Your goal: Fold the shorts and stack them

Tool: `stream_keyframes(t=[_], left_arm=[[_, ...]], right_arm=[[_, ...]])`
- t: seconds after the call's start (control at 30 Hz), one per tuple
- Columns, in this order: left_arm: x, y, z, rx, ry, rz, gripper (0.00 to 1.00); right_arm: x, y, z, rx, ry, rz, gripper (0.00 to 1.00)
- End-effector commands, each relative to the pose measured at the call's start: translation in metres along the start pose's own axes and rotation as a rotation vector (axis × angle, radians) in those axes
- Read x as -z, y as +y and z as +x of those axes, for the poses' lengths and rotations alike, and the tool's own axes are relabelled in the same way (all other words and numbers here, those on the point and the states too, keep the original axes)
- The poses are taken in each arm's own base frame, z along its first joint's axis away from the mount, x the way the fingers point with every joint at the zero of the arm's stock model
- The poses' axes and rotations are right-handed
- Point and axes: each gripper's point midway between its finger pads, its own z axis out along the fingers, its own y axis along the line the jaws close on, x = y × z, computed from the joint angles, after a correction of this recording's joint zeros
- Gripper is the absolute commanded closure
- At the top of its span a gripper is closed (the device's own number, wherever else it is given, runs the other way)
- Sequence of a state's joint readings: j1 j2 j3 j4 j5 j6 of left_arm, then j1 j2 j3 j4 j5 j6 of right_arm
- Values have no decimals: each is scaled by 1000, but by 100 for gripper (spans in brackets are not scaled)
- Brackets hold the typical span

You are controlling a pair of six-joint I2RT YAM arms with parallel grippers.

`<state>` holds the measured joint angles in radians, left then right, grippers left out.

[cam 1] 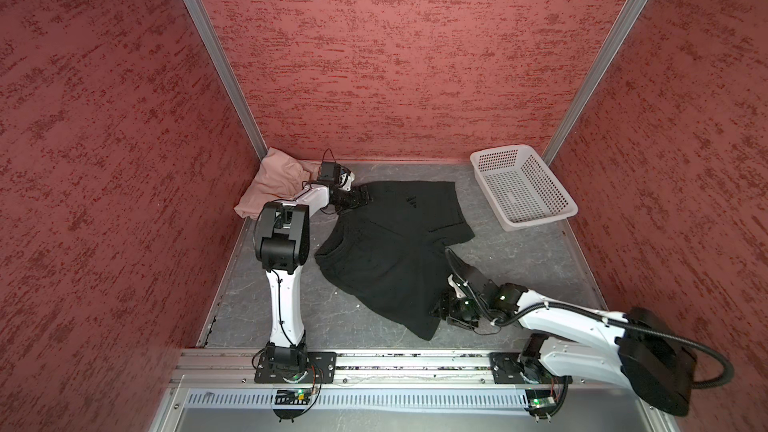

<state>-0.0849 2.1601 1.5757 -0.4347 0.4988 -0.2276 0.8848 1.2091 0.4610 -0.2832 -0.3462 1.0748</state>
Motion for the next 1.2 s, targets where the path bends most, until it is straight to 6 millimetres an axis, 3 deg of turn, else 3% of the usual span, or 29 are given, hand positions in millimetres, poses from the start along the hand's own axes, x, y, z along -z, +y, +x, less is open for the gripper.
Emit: stream_keyframes(t=[0.0, 0.07, 0.2, 0.23, 0.27, 0.37, 0.47, 0.53, 0.6, 0.63, 0.67, 0.73, 0.87, 1.0, 1.17], left_arm=[[6, 25, 2, 2, 3, -82, 1], [12, 21, 0, -7, -10, -72, 1], [19, 14, -6, -14, -42, -56, 1], [19, 14, -6, -15, -40, -56, 1], [18, 15, -7, -15, -37, -57, 0], [18, 12, -6, -7, -24, -49, 1], [30, 2, -9, 7, -31, -32, 1], [48, -8, -10, 15, -37, -37, 1], [74, -17, -6, 20, -52, -64, 1], [86, -19, -3, 23, -60, -80, 1], [100, -21, 2, 25, -67, -99, 1], [125, -22, 14, 21, -92, -141, 1], [164, -4, 49, 77, -130, -228, 1], [181, 28, 92, 184, -162, -269, 1], [189, 60, 133, 339, -197, -246, 1]], right_arm=[[-14, 17, -6, 8, -11, -34, 34], [-17, 13, -7, 1, -9, -8, 41], [1, -16, -7, -17, -18, 172, 90], [11, -25, -7, -22, -24, 223, 99], [20, -33, -9, -33, -36, 261, 100], [41, -48, -11, -59, -54, 291, 97], [45, -43, -11, -56, -57, 248, 80], [46, -44, -10, -53, -52, 253, 70], [52, -42, -13, -46, -66, 262, 66], [53, -38, -14, -37, -70, 246, 58], [53, -29, -16, -27, -78, 210, 50], [50, -7, -15, 31, -63, 114, 43], [35, 18, -8, 127, -27, 57, 40], [16, 29, 4, 197, 21, 54, 37], [-1, 16, 10, 182, 52, 94, 36]])
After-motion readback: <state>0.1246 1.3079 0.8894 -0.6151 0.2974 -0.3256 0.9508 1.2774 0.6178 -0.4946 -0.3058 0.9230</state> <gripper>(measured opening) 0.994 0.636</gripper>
